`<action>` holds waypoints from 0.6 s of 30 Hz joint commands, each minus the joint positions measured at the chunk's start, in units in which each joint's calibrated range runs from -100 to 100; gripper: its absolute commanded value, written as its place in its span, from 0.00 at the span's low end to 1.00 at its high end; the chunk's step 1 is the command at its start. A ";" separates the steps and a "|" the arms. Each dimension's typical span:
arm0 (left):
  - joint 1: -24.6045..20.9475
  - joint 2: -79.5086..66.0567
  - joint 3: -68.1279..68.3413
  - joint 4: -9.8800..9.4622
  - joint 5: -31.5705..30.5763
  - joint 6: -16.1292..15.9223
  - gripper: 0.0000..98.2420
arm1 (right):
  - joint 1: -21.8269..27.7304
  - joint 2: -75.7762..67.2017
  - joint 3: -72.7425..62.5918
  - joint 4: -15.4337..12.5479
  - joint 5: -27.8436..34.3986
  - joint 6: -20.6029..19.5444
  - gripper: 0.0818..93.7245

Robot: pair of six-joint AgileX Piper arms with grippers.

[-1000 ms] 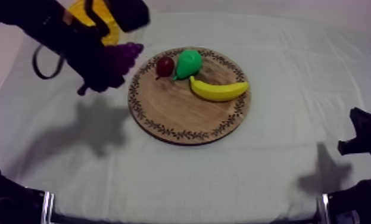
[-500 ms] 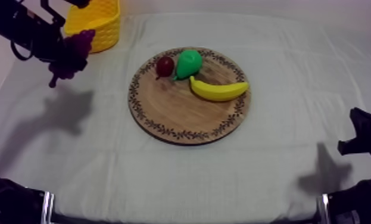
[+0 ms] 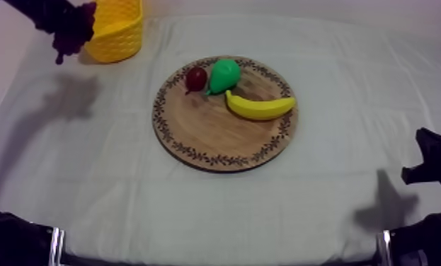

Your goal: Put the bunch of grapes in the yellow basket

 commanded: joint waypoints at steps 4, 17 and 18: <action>-0.37 8.74 -16.58 0.23 2.05 0.48 0.33 | 0.00 0.02 -0.01 -0.01 0.00 0.01 0.00; -3.26 27.89 -45.37 1.09 6.02 1.81 0.30 | 0.00 0.02 -0.01 -0.01 0.00 0.01 0.00; -3.50 29.60 -47.59 1.11 6.58 1.89 0.30 | 0.00 0.02 -0.01 -0.01 0.00 0.01 0.00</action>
